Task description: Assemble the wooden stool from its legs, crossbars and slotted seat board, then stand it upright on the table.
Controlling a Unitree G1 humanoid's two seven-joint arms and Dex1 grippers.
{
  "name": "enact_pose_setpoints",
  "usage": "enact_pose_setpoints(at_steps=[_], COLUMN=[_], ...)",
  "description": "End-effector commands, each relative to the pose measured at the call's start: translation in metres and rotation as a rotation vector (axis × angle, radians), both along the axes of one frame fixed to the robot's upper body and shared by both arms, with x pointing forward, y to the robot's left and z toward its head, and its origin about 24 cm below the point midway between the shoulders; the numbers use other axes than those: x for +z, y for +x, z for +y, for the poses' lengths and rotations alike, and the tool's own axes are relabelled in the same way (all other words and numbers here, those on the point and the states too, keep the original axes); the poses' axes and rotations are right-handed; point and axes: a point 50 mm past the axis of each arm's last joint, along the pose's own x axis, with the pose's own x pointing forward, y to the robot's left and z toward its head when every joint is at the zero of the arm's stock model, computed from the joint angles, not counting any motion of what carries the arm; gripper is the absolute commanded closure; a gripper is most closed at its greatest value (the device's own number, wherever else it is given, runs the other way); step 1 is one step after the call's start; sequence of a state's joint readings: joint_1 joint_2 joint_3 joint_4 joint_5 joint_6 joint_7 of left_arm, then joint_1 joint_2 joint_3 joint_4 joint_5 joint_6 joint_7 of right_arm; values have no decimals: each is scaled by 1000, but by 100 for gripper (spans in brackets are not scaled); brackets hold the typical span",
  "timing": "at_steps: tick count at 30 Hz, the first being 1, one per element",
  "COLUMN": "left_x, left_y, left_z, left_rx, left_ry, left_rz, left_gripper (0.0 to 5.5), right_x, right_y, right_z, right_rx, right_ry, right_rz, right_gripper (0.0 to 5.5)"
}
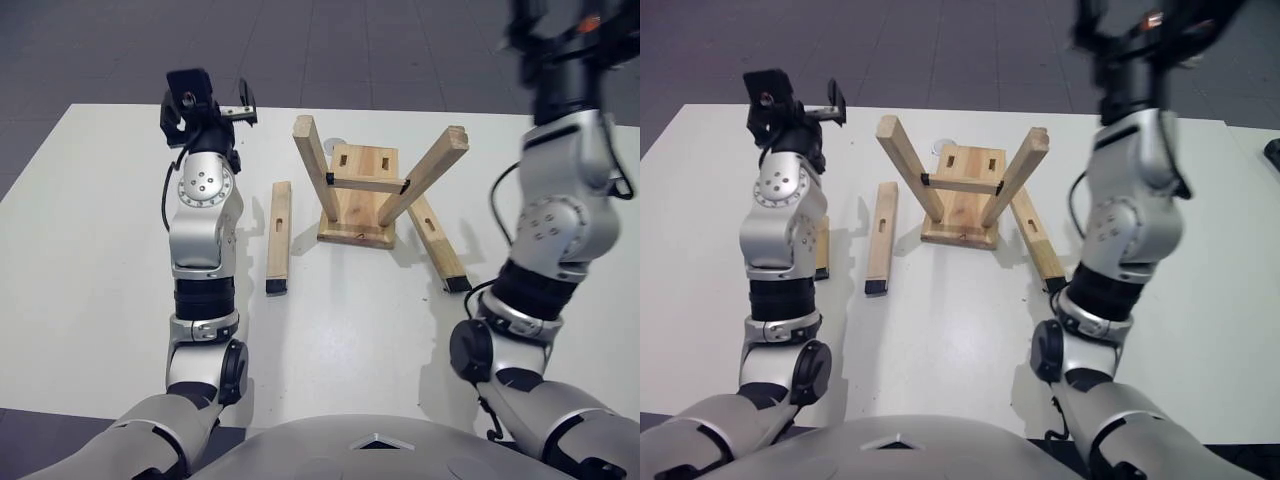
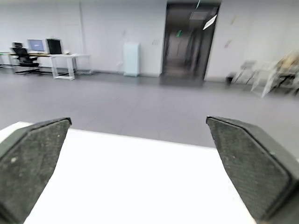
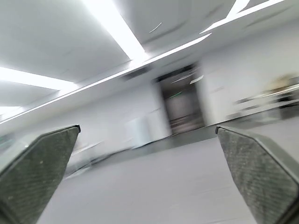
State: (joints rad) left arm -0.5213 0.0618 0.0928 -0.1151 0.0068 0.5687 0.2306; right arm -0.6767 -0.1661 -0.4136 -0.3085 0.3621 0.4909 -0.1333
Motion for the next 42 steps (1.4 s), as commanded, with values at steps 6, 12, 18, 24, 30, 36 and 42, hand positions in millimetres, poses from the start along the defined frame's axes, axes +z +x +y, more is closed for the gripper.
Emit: enact_pose_setpoints(at_steps=[6, 12, 18, 24, 30, 36, 42], left_x=[3, -4, -43, -14, -15, -45, -51], left_y=[-56, -59, -50, -42, -52, -40, -36], left_z=[-55, -86, -29, -37, -91, -57, 18], left_rx=[-234, -393, -40, -117, -437, -248, 213], left_ry=[186, 217, 71, 91, 190, 95, -181], left_rz=[97, 116, 372, 167, 120, 325, 348], left_gripper=[12, 12, 12, 12, 12, 12, 12], right_x=[-86, -103, -120, -114, -104, -112, -76], right_y=[-23, -33, -22, -24, -31, -13, -14], right_z=[32, 66, 9, 18, 48, 6, -8], right_rx=[62, 182, -204, -55, 192, -117, 63], right_ry=[-435, -413, -318, -328, -426, -364, -171], right_rz=[423, 450, 645, 586, 458, 590, 373], right_gripper=[10, 10, 10, 10, 10, 10, 10])
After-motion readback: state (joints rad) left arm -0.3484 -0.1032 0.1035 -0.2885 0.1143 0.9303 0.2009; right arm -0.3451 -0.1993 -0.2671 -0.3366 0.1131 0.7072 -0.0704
